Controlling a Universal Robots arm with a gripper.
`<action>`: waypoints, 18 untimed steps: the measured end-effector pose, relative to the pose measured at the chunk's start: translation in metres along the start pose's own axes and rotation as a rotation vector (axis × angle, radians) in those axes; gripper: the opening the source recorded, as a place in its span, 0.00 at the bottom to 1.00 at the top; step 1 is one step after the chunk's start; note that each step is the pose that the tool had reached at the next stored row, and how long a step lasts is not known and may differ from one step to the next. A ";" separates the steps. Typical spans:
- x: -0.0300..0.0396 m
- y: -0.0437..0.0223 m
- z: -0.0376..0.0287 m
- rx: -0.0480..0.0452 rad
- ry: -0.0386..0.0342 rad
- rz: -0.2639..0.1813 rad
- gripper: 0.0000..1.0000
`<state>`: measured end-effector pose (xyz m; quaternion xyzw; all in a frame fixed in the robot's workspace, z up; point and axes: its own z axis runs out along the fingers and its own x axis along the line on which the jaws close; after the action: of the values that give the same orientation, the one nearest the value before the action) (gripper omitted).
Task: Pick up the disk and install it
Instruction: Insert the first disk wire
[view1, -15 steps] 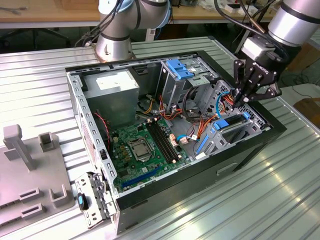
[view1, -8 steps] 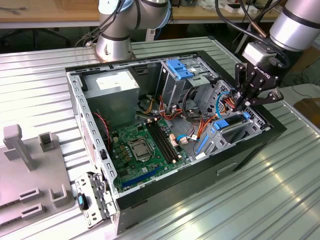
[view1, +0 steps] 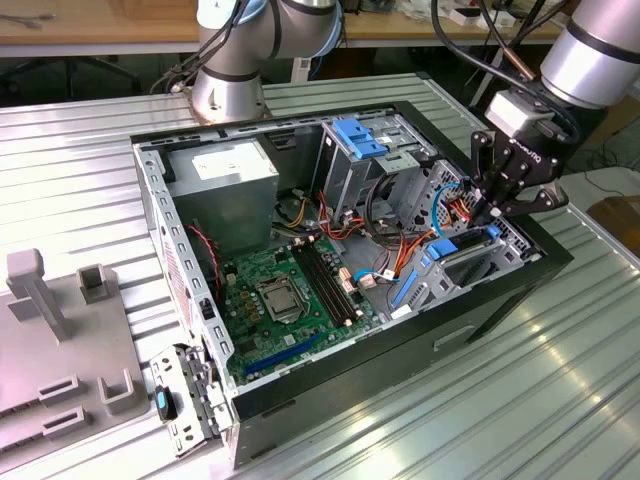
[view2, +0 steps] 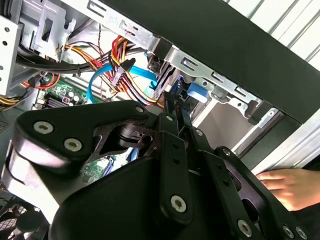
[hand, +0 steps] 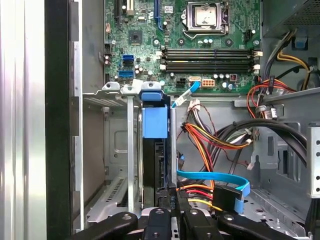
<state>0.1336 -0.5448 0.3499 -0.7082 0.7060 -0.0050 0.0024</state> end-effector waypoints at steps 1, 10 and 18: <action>0.0007 0.0004 0.0000 0.0000 0.0000 0.000 0.17; 0.0052 0.0039 0.0000 0.0000 0.0001 0.005 0.17; 0.0094 0.0043 0.0008 0.0000 0.0001 0.010 0.17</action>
<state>0.1293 -0.5543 0.3491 -0.7045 0.7097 -0.0050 0.0024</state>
